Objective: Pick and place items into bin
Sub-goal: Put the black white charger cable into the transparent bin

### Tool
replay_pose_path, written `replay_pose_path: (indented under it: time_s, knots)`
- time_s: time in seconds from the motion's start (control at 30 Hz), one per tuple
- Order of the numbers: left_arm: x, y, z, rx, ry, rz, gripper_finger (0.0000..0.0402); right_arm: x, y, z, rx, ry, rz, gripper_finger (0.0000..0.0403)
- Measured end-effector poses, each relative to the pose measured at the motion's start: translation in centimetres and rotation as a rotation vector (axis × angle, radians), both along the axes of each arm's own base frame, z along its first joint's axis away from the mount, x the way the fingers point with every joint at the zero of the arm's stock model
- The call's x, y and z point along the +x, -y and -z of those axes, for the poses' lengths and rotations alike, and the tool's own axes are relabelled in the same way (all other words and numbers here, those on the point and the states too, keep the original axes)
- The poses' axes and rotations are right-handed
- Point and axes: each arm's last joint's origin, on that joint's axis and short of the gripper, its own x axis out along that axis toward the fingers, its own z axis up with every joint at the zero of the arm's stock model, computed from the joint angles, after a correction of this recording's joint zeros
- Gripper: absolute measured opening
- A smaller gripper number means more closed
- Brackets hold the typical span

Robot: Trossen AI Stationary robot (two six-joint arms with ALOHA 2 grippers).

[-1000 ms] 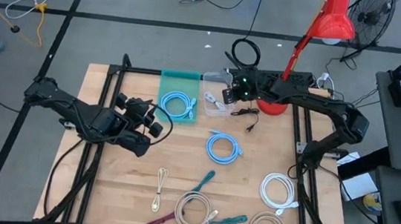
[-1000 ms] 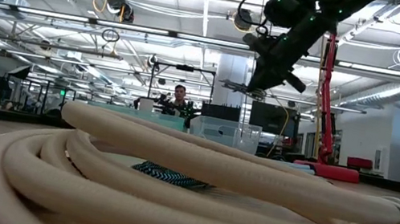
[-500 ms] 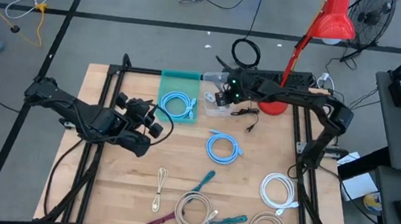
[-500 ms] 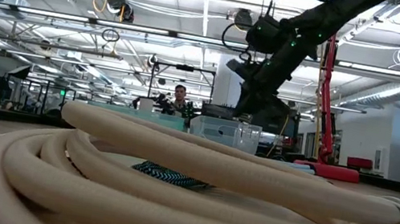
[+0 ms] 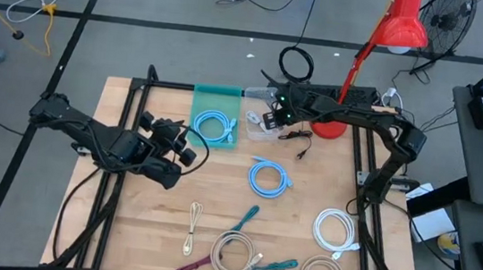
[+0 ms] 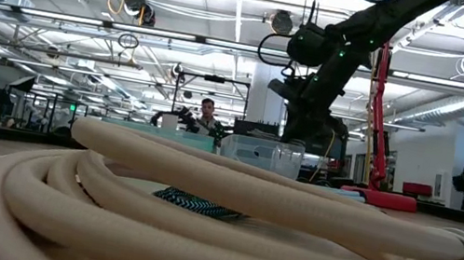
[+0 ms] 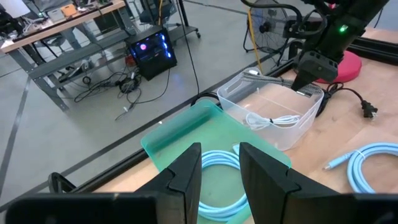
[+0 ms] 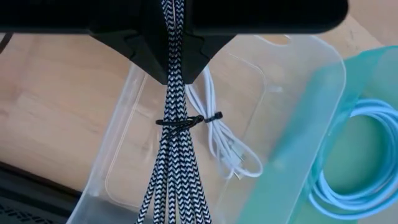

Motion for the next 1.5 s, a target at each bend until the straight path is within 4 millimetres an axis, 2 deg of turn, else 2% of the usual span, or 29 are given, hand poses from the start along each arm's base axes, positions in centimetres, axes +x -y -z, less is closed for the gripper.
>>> replay_pose_path:
  time_s: [0.3, 0.7, 0.93, 1.03, 1.13, 1.37, 1.5]
  knots:
    - [0.0, 0.0, 0.0, 0.001, -0.002, 0.001, 0.0113, 0.0, 0.0, 0.0, -0.009, -0.002, -0.018, 0.0019]
    - [0.0, 0.0, 0.0, 0.001, -0.002, 0.001, 0.0113, 0.1, 0.0, 0.0, -0.02, -0.004, -0.042, 0.0127]
    - [0.0, 0.0, 0.0, 0.002, -0.004, 0.002, 0.0113, 0.5, 0.1, -0.3, -0.015, 0.062, -0.069, 0.0151]
    - [0.0, 0.0, 0.0, 0.002, -0.003, 0.002, 0.0113, 0.6, 0.1, -0.4, -0.021, 0.07, -0.076, 0.0144]
    - [0.0, 0.0, 0.0, 0.001, -0.003, 0.002, 0.0113, 0.6, 0.0, -0.4, -0.029, 0.057, -0.096, 0.012]
    - [0.0, 0.0, 0.0, 0.001, -0.002, 0.002, 0.0113, 0.9, 0.0, -0.6, -0.093, 0.057, -0.175, 0.0011]
    - [0.0, 0.0, 0.0, 0.001, 0.0, 0.001, 0.0113, 1.1, 0.1, -0.7, -0.118, 0.074, -0.19, 0.0004]
